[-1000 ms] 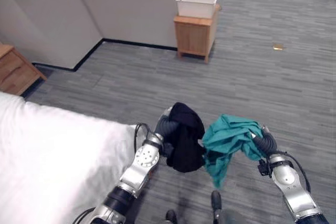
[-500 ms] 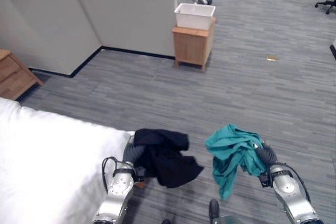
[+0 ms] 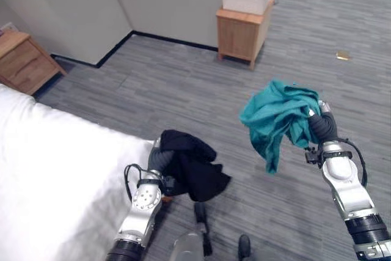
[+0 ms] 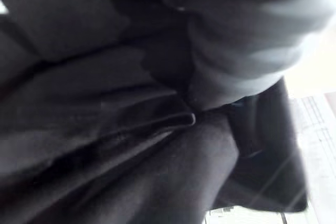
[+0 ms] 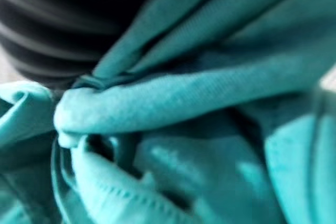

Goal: Pick up bed clothes into laundry basket.

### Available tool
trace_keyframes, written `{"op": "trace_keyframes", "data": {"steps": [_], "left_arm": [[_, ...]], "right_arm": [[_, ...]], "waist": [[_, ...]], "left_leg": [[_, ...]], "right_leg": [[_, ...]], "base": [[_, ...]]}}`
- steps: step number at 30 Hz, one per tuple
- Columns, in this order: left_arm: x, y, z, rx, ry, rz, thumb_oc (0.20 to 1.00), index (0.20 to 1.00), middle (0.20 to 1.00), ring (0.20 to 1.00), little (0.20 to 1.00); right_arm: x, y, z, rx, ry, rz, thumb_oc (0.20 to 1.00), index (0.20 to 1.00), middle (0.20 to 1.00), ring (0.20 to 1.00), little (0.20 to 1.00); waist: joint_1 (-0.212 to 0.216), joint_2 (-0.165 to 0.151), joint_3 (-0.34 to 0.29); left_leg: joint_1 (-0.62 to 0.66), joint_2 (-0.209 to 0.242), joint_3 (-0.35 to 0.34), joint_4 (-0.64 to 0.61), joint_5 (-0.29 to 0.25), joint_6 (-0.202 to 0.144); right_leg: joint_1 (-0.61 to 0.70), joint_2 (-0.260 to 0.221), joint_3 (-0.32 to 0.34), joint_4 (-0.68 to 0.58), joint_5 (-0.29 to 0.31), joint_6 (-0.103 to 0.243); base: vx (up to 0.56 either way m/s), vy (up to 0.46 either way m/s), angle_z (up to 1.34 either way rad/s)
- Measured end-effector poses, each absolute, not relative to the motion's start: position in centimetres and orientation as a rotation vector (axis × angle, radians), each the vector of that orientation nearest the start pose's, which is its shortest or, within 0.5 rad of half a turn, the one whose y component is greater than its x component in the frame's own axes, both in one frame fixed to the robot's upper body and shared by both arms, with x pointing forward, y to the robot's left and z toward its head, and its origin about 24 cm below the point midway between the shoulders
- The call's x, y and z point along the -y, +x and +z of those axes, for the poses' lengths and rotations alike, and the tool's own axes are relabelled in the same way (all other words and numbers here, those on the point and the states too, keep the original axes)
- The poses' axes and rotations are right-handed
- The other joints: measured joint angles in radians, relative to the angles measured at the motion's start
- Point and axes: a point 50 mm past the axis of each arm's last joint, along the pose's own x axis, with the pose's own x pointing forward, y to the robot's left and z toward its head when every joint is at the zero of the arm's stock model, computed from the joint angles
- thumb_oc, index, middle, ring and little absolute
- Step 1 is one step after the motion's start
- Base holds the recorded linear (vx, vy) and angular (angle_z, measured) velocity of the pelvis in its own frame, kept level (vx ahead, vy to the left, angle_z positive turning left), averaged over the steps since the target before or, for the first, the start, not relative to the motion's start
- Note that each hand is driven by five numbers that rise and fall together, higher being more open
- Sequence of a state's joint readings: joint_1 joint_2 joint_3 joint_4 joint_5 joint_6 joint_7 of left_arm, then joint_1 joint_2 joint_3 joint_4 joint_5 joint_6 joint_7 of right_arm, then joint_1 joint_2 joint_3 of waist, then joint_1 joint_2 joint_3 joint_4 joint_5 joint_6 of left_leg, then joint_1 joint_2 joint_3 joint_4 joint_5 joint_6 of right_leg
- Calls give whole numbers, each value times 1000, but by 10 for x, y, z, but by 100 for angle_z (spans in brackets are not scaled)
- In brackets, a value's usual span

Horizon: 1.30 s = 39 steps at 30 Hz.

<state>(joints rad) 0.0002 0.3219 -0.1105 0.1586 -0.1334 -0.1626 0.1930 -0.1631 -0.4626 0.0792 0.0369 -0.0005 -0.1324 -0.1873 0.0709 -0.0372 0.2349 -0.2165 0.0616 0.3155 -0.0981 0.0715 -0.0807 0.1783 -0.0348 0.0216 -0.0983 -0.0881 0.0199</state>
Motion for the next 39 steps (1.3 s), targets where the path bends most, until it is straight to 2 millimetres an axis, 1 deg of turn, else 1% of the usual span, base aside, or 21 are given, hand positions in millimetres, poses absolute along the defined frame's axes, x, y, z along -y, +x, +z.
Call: {"op": "trace_keyframes", "data": {"steps": [2,4,5,7,8,11,15,17,18,20,22,23,26,28,29,31,32,34,35,36,39], "left_arm": [[-203,242,23,-18,198,103,200,200,200,200,200],[-202,239,20,-33,213,101,200,200,200,200,200],[-202,242,23,-23,229,90,200,200,200,200,200],[-201,249,28,-7,247,75,200,200,200,200,200],[-198,252,30,1,259,54,200,200,200,200,200],[-199,253,36,25,261,55,200,200,200,200,200],[-210,256,44,55,276,90,200,200,200,200,200],[-216,248,37,23,283,100,200,200,200,200,200],[-219,243,32,1,269,127,200,200,200,200,200],[-223,240,18,-60,265,149,200,200,200,200,200],[-222,240,14,-75,258,149,200,200,200,200,200],[-213,246,16,-69,264,114,200,200,200,200,200],[-204,244,12,-74,267,83,200,200,200,200,200],[-201,249,20,-38,240,93,200,200,200,200,200],[-201,248,24,-22,237,93,200,200,200,200,200],[-207,249,28,-12,263,89,200,200,200,200,200],[-208,250,30,-4,272,86,200,200,200,200,200],[-211,248,29,-7,280,93,200,200,200,200,200],[-210,247,30,1,277,92,200,200,200,200,200],[-210,248,30,1,276,90,200,200,200,200,200],[-207,249,32,14,260,93,200,200,200,200,200]], "right_arm": [[215,270,94,242,-439,-79,200,200,200,200,200],[215,255,75,173,-456,-64,200,200,200,200,200],[212,250,67,143,-467,-49,200,200,200,200,200],[206,245,61,113,-451,-26,200,200,200,200,200],[203,243,61,114,-433,-29,200,200,200,200,200],[198,244,74,172,-430,-20,200,200,200,200,200],[195,251,85,229,-438,-18,200,200,200,200,200],[197,251,84,225,-454,-23,200,200,200,200,200],[199,252,86,232,-462,-27,200,200,200,200,200],[201,253,80,203,-463,-36,200,200,200,200,200],[202,251,79,199,-459,-42,200,200,200,200,200],[206,248,72,166,-460,-55,200,200,200,200,200],[209,247,64,122,-460,-66,200,200,200,200,200],[219,247,66,120,-472,-101,200,200,200,200,200],[222,248,69,131,-478,-109,200,200,200,200,200],[221,249,69,132,-471,-114,200,200,200,200,200],[222,247,67,127,-471,-119,200,200,200,200,200],[221,244,63,115,-463,-132,200,200,200,200,200],[220,246,67,134,-476,-115,200,200,200,200,200],[220,246,69,142,-486,-106,200,200,200,200,200],[221,244,68,134,-513,-86,200,200,200,200,200]], "waist": [[24,9,-27],[21,-6,-41],[1,-25,-42],[-43,-24,-36],[-74,-16,-31],[-105,31,-41],[-122,28,-42],[-131,27,-52],[-145,51,-62],[-152,50,-69],[-176,56,-81],[-177,56,-80],[-180,67,-76],[-167,33,-47],[-159,33,-47],[-150,-7,-29],[-144,-23,-21],[-128,-60,-20],[-101,-64,-27],[-100,-47,-30],[-105,-27,-40]], "left_leg": [[26,-21,-75,70,-2,29],[56,-41,-49,100,38,97],[87,-64,-25,97,20,122],[148,-89,-42,77,3,171],[239,-109,-58,39,-36,180],[294,-97,-88,28,-34,190],[367,-90,-136,6,-74,164],[426,-87,-140,6,-120,123],[456,-69,-131,6,-196,130],[548,-41,-139,6,-261,79],[598,3,-167,6,-309,40],[666,44,-196,17,-337,10],[652,111,-199,209,-248,-71],[343,141,-214,827,73,-67],[229,143,-231,1007,66,-54],[83,107,-218,1100,1,-62],[57,102,-186,1092,-16,-32],[-22,75,-125,900,-58,-2],[-21,62,-81,656,-57,0],[-31,68,-67,579,-57,3],[-21,19,29,236,-42,22]], "right_leg": [[23,-28,39,52,-79,0],[3,-74,38,233,-175,55],[-77,-86,25,432,-175,113],[-259,-110,37,848,-54,205],[-352,-168,-8,1007,-36,181],[-414,-205,-127,858,-62,136],[-441,-75,-182,407,-24,92],[-445,-34,-235,254,72,37],[-480,-18,-248,219,89,47],[-507,-10,-195,40,118,54],[-544,-8,-120,38,105,71],[-539,-5,-134,141,151,90],[-487,28,-147,243,233,-13],[-387,41,-158,218,166,-66],[-361,48,-140,204,179,-56],[-256,66,-102,161,115,-62],[-216,67,-91,146,107,-63],[-128,49,-125,122,-7,20],[-112,48,-152,127,43,-42],[-78,68,-153,92,49,-77],[29,97,-161,23,5,-63]], "base": [[644,170,-91],[558,188,-68],[560,198,-50],[527,189,0],[480,143,15],[523,63,35],[416,-49,66],[627,-98,59],[588,-91,54],[755,-177,48],[773,-263,62],[606,-258,53],[468,-365,33],[425,-413,-7],[278,-134,-54],[390,-84,-60],[616,56,-68],[433,93,-117],[296,103,-132],[435,134,-122],[541,118,-68]]}}
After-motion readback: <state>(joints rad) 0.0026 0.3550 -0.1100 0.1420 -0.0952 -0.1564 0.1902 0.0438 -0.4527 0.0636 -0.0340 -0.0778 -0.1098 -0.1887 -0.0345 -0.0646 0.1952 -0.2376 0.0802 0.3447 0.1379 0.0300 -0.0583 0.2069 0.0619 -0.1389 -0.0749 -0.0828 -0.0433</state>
